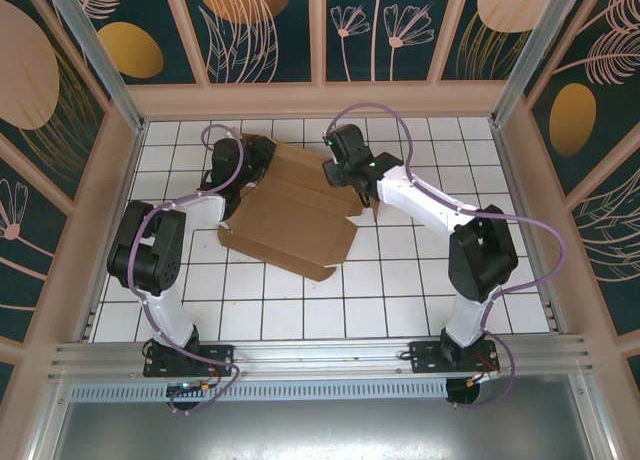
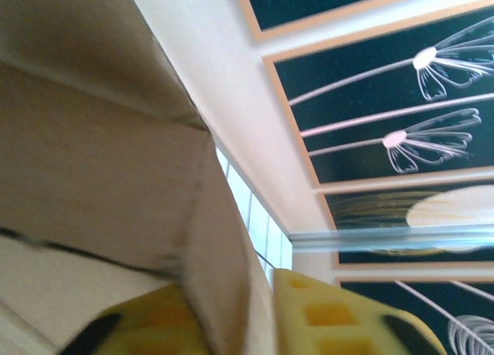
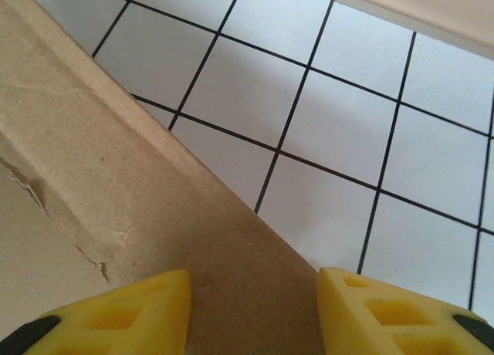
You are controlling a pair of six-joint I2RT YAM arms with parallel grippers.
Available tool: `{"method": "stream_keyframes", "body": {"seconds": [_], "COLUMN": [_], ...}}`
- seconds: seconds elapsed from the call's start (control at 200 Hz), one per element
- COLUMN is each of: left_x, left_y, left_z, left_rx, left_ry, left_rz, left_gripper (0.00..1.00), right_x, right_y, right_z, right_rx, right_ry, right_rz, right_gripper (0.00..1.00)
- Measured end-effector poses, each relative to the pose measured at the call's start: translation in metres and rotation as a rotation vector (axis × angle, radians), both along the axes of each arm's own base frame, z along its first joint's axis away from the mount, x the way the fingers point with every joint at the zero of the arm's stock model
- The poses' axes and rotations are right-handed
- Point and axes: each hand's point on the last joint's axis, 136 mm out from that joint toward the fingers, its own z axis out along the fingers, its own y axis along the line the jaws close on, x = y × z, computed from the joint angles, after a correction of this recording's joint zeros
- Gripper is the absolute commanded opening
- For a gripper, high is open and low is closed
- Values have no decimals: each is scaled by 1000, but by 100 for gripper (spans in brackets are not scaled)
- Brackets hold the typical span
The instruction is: Fold the paper box
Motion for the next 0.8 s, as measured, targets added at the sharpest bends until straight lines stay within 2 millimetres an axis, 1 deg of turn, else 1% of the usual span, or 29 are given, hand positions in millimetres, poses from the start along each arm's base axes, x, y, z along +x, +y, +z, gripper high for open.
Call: {"method": "stream_keyframes", "body": {"seconds": [0.045, 0.125, 0.225, 0.37, 0.535, 0.616, 0.701, 0.801], "left_x": [-2, -5, -7, -12, -19, -21, -21, -19], "left_y": [-5, -10, -14, -20, -36, -42, -48, -54], "left_z": [0, 0, 3, 2, 2, -4, -12, -15], "left_rx": [-14, -28, -38, -45, -57, -56, -46, -44], "left_ry": [1, 6, -3, -5, -15, -11, -6, -7], "left_rz": [-27, -61, -91, -121, -175, -209, -250, -283], "left_gripper": [36, 40, 41, 36, 29, 27, 27, 26], "right_x": [-1, -2, 0, 1, 2, 2, 1, 1], "right_y": [0, 1, 0, -1, -2, -3, -3, -2], "right_z": [-2, -5, -4, -4, -4, -4, -5, -5], "right_rx": [-11, -22, -24, -26, -34, -41, -43, -46], "right_ry": [-4, -11, -25, -32, -37, -38, -37, -40], "right_rz": [2, -1, -8, -13, -15, -12, -9, -5], "right_gripper": [47, 46, 46, 46, 45, 45, 45, 43]}}
